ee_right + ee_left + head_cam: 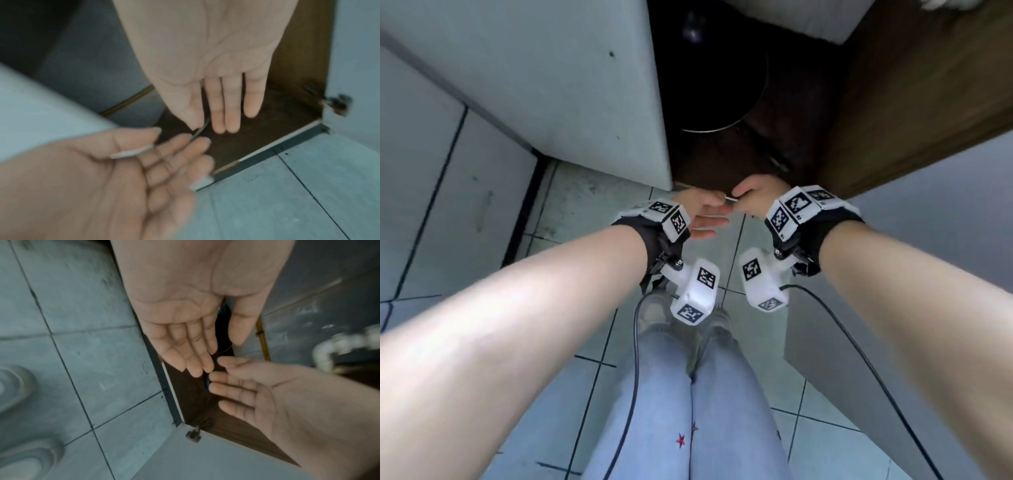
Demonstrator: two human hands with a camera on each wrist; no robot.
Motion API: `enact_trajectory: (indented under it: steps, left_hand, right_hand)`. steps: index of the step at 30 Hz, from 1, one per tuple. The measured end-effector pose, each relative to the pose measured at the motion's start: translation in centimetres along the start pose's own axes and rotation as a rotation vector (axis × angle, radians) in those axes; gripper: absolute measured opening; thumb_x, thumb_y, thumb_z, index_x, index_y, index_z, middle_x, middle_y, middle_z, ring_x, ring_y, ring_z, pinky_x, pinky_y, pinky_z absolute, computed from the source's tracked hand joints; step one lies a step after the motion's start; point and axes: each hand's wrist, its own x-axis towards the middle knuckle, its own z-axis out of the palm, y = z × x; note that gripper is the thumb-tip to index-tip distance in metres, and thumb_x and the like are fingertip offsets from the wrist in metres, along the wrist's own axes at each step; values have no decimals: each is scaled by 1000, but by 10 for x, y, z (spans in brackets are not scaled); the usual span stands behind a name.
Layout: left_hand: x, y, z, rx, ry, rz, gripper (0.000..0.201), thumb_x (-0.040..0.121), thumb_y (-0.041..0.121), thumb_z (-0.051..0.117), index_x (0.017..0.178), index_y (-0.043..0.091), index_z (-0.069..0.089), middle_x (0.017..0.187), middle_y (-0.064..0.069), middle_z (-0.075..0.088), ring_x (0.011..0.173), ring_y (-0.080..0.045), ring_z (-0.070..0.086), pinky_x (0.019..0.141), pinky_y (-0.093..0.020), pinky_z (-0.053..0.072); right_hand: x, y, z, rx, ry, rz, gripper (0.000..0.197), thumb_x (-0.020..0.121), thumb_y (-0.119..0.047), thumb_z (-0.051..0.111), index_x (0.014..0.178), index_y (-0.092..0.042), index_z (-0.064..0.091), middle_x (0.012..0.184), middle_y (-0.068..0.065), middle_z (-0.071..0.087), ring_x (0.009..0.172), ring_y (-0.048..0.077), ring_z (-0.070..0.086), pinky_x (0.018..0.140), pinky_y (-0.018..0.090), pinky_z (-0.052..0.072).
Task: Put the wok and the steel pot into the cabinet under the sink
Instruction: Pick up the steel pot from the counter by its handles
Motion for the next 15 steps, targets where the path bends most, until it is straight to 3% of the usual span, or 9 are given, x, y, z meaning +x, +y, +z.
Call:
enact_trajectory:
  steps: [1,3,5,6,7,9,11,15]
  left_hand:
    - [-21,10,-4,-6,6,8,26,92,17,43,117,20,52,112,-1,61,101,-17,58,79,-28,45]
    - [-65,32,-11,-17,21,31,27,93,18,43,118,21,51,105,1,64,91,-15,61,74,-26,44]
    - [-111,52,-16,-45,42,55,24,92,19,43,115,22,49,96,3,65,85,-11,61,73,-25,43]
    - [-137,61,-18,-69,62,73,24,92,19,42,115,21,49,96,2,65,87,-12,61,73,-26,42]
    - [-162,69,-19,-97,86,88,25,92,19,41,116,22,49,99,2,65,89,-14,62,71,-26,43]
    - [-213,80,-22,-166,134,107,28,92,20,41,118,22,48,106,-1,64,90,-16,62,69,-26,44]
    - [-260,92,-26,-231,178,116,30,92,22,41,120,23,49,106,-1,66,85,-13,61,69,-25,43]
    - [-326,137,-33,-350,193,246,21,89,26,46,104,23,59,73,6,76,70,-8,68,64,-23,43]
  right_hand:
    - [-16,-14,-5,3,-17,-17,38,86,-12,56,123,-5,60,99,8,67,87,17,54,60,9,36]
    - [-46,-48,-21,-28,-60,-52,36,87,-11,54,120,-2,61,61,-8,54,60,7,50,49,7,35]
    - [-78,-82,-39,-50,-157,-78,37,89,-7,49,123,4,57,39,-12,52,41,-1,48,44,7,36]
    - [-96,-99,-51,-65,-184,-109,37,90,-8,49,124,3,56,42,-14,55,40,-2,47,44,6,36]
    - [-115,-115,-62,-90,-160,-156,37,88,-11,52,123,-2,59,56,-13,58,46,-3,48,46,5,36]
    - [-156,-141,-86,-112,-103,-230,34,83,-17,57,116,-12,64,80,-5,60,73,11,59,57,6,38]
    - [-193,-165,-107,-120,-136,-265,33,81,-16,58,114,-15,66,94,3,68,95,21,64,73,20,46]
    - [-237,-215,-155,-94,-92,-347,33,79,-13,57,111,-13,68,102,7,70,98,24,65,89,31,52]
